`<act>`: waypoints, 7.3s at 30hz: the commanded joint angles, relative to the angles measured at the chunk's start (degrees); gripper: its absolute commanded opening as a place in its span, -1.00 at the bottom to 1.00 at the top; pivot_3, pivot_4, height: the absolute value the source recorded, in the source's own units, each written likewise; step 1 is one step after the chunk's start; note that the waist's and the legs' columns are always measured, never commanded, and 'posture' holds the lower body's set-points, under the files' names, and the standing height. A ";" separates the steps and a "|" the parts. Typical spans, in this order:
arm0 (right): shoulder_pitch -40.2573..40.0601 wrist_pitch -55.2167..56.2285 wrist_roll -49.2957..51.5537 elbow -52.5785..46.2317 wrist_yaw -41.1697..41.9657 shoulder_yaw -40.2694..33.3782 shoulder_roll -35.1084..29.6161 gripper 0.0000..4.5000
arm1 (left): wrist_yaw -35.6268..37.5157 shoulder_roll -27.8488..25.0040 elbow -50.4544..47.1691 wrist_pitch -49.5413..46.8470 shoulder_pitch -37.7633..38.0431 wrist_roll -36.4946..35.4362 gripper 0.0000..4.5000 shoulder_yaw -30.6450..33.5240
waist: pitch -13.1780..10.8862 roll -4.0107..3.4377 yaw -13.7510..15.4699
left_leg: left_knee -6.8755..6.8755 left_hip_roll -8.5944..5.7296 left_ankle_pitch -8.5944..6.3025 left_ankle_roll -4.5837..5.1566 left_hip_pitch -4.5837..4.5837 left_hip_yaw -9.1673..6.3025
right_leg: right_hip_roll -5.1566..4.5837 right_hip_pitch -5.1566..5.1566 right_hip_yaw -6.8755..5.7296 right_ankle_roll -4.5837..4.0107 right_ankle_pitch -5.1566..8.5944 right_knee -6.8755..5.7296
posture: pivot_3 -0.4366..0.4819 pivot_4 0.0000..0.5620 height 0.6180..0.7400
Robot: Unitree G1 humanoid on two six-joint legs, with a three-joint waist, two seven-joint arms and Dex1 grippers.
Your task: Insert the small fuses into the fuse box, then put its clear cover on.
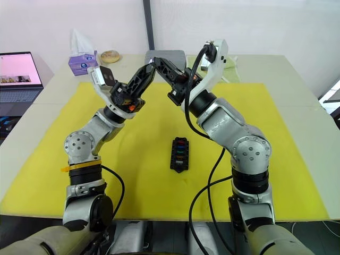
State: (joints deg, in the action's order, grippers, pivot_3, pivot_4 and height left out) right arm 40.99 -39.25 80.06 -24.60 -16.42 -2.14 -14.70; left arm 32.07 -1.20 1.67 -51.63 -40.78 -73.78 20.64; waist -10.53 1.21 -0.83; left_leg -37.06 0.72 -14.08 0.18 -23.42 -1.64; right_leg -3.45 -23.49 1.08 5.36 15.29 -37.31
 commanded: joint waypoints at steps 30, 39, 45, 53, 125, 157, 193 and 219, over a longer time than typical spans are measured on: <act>-9.83 22.57 -38.97 31.29 86.09 2.91 -21.91 -1.00 | 46.45 -47.41 -8.47 21.29 12.38 35.56 0.86 -21.49 | -0.41 -0.51 -0.14 | 0.28 0.13 -0.01 0.00 0.00 0.20 | 0.06 -0.15 0.17 -0.12 0.03 0.23 | -0.05 -0.47 1.00; -10.86 28.45 -44.15 34.93 89.48 2.72 -15.76 -1.00 | 45.05 -48.06 -11.70 17.84 16.39 34.22 0.86 -18.98 | -0.42 -0.51 0.00 | 0.22 0.16 -0.01 -0.01 0.00 0.15 | 0.06 -0.13 0.14 -0.05 -0.01 0.19 | -0.05 -0.47 1.00; -11.63 32.46 -47.45 38.03 90.02 2.66 -12.83 -1.00 | 44.61 -48.06 -12.22 16.04 15.82 33.83 0.86 -18.55 | -0.42 -0.51 -0.03 | 0.21 0.15 0.00 -0.01 0.00 0.14 | 0.06 -0.12 0.12 -0.04 -0.01 0.17 | -0.05 -0.47 1.00; -12.05 36.47 -50.29 42.94 91.52 2.52 -10.68 -1.00 | 43.79 -48.45 -14.47 13.37 16.37 32.56 0.86 -17.80 | -0.42 -0.51 -0.11 | 0.21 0.15 0.00 -0.01 0.01 0.13 | 0.08 -0.12 0.12 -0.04 -0.01 0.12 | -0.05 -0.47 1.00; -11.60 50.55 -59.67 55.75 92.83 3.76 -8.32 -1.00 | 35.56 -49.38 -15.83 6.09 16.34 27.19 0.86 -14.52 | -0.39 -0.52 -0.23 | 0.08 0.14 0.00 -0.03 0.15 0.11 | 0.09 0.05 0.11 -0.04 -0.02 0.02 | -0.05 -0.47 1.00; -13.31 48.07 -55.90 47.87 91.31 1.13 -8.07 0.26 | 34.61 -48.87 -14.43 7.02 16.62 28.15 0.88 -14.34 | -0.39 -0.52 -0.18 | 0.08 0.14 0.00 -0.03 0.14 0.12 | 0.08 0.04 0.12 -0.04 -0.02 0.01 | -0.05 -0.47 1.00; -10.81 -16.42 -37.57 20.09 65.63 -2.43 -18.74 -0.31 | 43.52 -47.30 -7.53 14.00 12.50 35.95 0.88 -18.61 | -0.39 -0.52 -0.23 | 0.07 0.10 -0.01 -0.01 0.05 0.12 | 0.10 -0.04 0.11 -0.04 -0.02 0.00 | -0.05 -0.47 1.00; -8.54 -18.55 -38.93 21.55 63.16 0.80 -16.49 -0.31 | 42.34 -45.28 -7.66 15.98 14.02 38.02 0.88 -18.61 | -0.39 -0.52 -0.12 | 0.07 0.11 -0.01 -0.01 0.04 0.10 | 0.09 -0.06 0.09 -0.03 -0.02 0.00 | -0.05 -0.47 1.00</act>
State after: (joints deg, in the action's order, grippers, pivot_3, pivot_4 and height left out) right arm 31.61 -58.29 40.89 -2.08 46.47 -0.83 -31.50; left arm 74.57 -46.19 -4.65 -36.57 -26.71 -35.59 0.82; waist -10.92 0.69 -0.95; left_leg -37.00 0.83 -14.09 0.16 -23.39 -1.53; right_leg -3.36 -23.55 1.18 5.32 15.27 -37.31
